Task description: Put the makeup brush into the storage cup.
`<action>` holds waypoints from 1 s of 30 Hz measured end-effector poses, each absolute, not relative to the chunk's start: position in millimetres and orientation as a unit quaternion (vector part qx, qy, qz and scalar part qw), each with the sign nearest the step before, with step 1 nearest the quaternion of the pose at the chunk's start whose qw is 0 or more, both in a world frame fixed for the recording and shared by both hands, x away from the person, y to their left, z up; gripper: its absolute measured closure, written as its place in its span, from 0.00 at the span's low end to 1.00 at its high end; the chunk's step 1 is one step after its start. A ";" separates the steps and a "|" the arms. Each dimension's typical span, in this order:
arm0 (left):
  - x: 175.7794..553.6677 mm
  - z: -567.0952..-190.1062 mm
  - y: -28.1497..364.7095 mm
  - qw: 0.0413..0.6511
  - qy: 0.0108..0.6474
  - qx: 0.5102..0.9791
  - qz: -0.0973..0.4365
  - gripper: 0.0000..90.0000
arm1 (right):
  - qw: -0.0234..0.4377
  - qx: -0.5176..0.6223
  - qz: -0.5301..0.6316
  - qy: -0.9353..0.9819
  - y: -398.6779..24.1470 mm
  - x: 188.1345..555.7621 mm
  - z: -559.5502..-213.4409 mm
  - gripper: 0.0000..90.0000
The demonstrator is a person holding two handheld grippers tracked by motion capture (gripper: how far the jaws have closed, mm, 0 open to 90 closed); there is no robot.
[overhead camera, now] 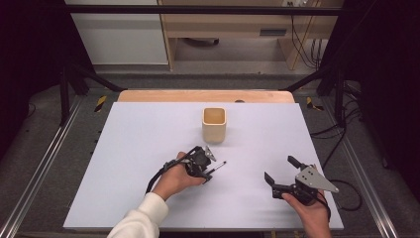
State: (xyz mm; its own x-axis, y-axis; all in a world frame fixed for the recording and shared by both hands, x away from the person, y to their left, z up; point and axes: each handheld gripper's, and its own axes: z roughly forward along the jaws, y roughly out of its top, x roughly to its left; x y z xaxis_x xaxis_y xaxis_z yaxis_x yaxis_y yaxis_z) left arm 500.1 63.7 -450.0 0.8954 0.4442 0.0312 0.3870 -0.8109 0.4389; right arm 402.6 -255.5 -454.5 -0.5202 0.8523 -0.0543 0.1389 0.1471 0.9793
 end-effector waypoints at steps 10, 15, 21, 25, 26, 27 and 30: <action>501.4 -451.5 62.4 0.209 0.225 0.949 0.067 0.77 | 0.327 0.363 0.542 0.683 -255.2 402.9 -454.7 0.03; 501.6 -451.4 62.6 0.208 0.226 0.949 0.067 0.80 | 0.325 0.365 0.542 0.683 -254.7 402.8 -454.7 0.03; 501.7 -451.1 62.5 0.205 0.228 0.949 0.068 0.84 | 0.325 0.365 0.543 0.683 -254.7 402.7 -454.7 0.03; 501.7 -451.2 62.7 0.205 0.231 0.949 0.068 0.87 | 0.325 0.365 0.542 0.684 -254.7 402.7 -454.7 0.03; 501.7 -451.2 62.6 0.205 0.231 0.949 0.068 0.87 | 0.325 0.365 0.542 0.684 -254.7 402.7 -454.7 0.03; 501.7 -451.2 62.6 0.204 0.232 0.949 0.067 0.87 | 0.325 0.365 0.542 0.683 -254.6 402.7 -454.7 0.03; 501.5 -451.0 62.3 0.203 0.233 0.949 0.066 0.89 | 0.326 0.364 0.542 0.684 -254.8 402.9 -454.8 0.03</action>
State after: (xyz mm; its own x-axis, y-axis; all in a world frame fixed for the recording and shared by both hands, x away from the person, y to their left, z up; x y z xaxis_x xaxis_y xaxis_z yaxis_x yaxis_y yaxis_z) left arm 501.5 62.3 -451.0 0.8831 0.4683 0.0299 0.4150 -0.8091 0.4161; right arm 402.9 -254.8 -454.8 -0.5232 0.8507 -0.0511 0.1448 0.1478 0.9784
